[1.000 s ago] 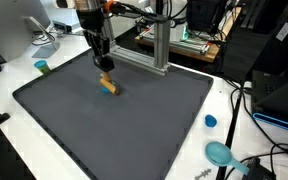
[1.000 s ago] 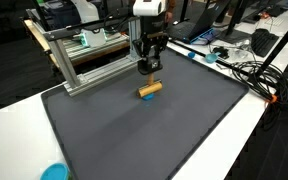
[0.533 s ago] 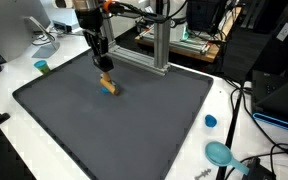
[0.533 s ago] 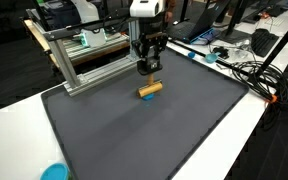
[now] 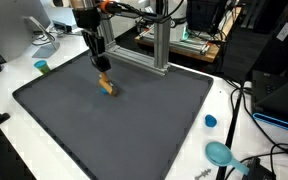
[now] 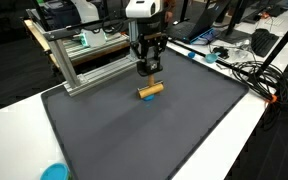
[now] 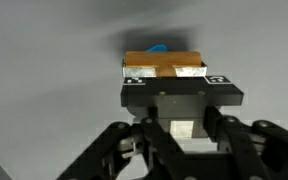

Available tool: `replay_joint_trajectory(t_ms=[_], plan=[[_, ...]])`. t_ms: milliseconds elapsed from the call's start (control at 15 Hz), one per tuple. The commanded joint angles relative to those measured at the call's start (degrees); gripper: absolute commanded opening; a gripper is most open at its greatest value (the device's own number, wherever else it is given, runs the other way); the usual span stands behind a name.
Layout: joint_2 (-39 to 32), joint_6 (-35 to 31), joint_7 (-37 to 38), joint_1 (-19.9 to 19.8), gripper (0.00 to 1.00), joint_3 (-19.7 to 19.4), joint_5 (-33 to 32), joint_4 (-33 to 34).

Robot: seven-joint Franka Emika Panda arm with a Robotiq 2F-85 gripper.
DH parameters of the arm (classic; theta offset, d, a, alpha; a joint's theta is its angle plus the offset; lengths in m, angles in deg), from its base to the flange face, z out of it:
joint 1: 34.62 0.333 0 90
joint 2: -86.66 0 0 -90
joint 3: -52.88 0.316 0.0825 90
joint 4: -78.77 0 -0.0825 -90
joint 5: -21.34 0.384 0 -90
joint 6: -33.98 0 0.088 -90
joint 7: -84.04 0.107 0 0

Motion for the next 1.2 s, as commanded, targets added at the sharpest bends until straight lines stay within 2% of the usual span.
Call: replay_joint_trajectory(t_ms=[0, 533, 1133], plan=[[-3.24, -1.77, 2.12, 0.68, 0.21, -0.71, -1.83, 2.49], [-5.98, 1.38, 6.72, 1.61, 0.21, -1.75, -4.37, 5.04], [-8.61, 1.82, 8.45, 0.93, 0.21, -1.77, -2.33, 8.74]])
